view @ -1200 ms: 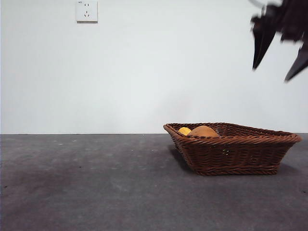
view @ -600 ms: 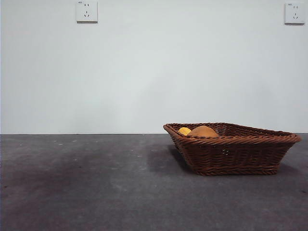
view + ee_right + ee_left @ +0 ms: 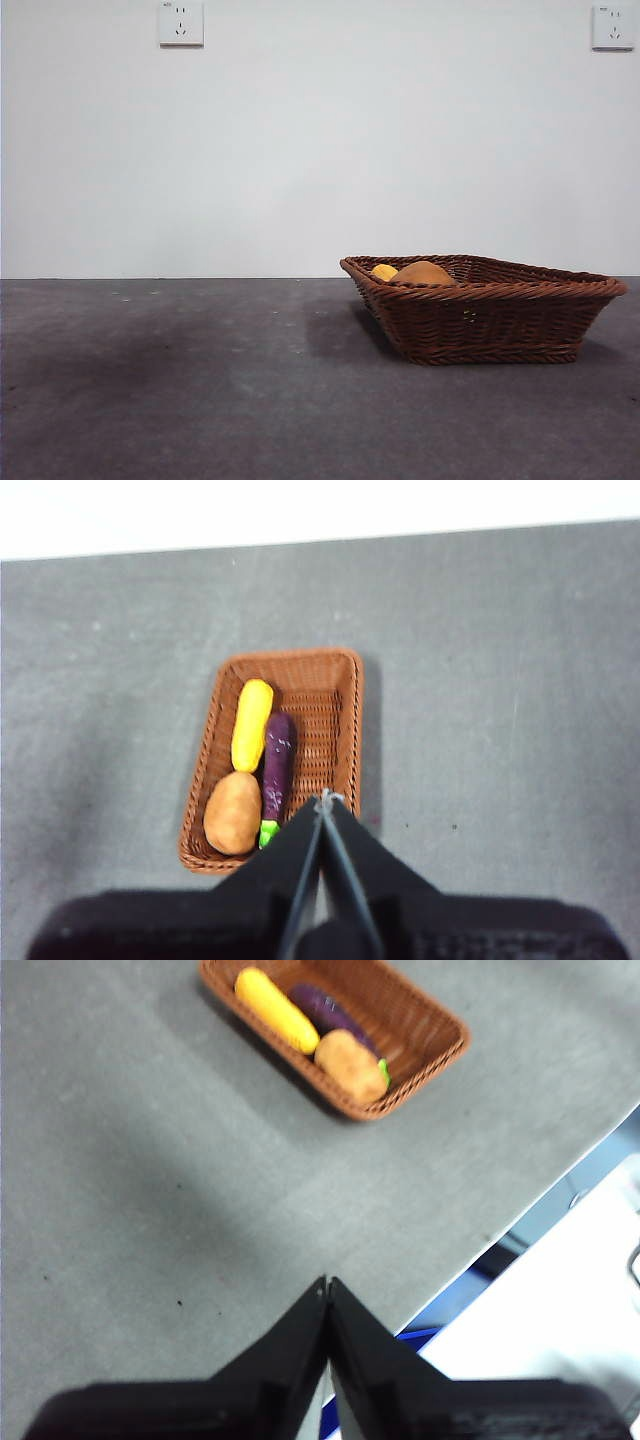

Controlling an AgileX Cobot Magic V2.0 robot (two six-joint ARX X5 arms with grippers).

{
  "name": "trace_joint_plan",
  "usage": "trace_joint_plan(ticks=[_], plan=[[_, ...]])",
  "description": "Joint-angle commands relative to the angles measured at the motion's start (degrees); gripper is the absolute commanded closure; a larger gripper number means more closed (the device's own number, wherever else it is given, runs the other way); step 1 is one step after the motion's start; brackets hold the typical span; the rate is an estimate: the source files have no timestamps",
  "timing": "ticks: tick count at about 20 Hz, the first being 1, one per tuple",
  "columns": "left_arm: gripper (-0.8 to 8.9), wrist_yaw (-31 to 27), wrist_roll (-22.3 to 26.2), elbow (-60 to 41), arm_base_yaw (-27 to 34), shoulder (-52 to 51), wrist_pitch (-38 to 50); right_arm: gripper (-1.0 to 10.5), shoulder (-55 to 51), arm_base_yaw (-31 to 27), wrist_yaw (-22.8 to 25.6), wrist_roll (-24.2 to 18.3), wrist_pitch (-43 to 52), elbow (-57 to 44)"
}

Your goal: Help me put the vegetables on the table into the basket

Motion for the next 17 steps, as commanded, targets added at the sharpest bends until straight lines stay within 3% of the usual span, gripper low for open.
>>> trace_joint_plan(ticks=[1, 7, 10, 12, 15, 17], plan=[[8.17, -0.2, 0.7, -0.2, -0.1, 1.8, 0.2, 9.5, 1.9, 0.1, 0.3, 0.6, -1.3, -0.5], [8.17, -0.2, 1.7, -0.2, 0.9, 7.7, 0.2, 9.5, 9.4, 0.1, 0.3, 0.6, -1.3, -0.5], [8.17, -0.8, 15.9, -0.5, 8.1, 7.6, 1.4, 9.5, 13.5, 0.1, 0.3, 0.6, -1.3, -0.5], [8.17, 1.4, 21.9, -3.5, 15.2, 4.9, 9.3, 9.5, 16.2, 0.1, 0.3, 0.6, -1.3, -0.5], [8.17, 8.0, 22.3, -16.2, 27.3, -3.7, 28.6, 9.5, 19.9, 0.1, 0.3, 0.6, -1.3, -0.5], [8.17, 8.9, 22.8, -27.1, 34.7, -10.5, 37.6, 9.5, 22.0, 0.1, 0.3, 0.6, -1.3, -0.5]])
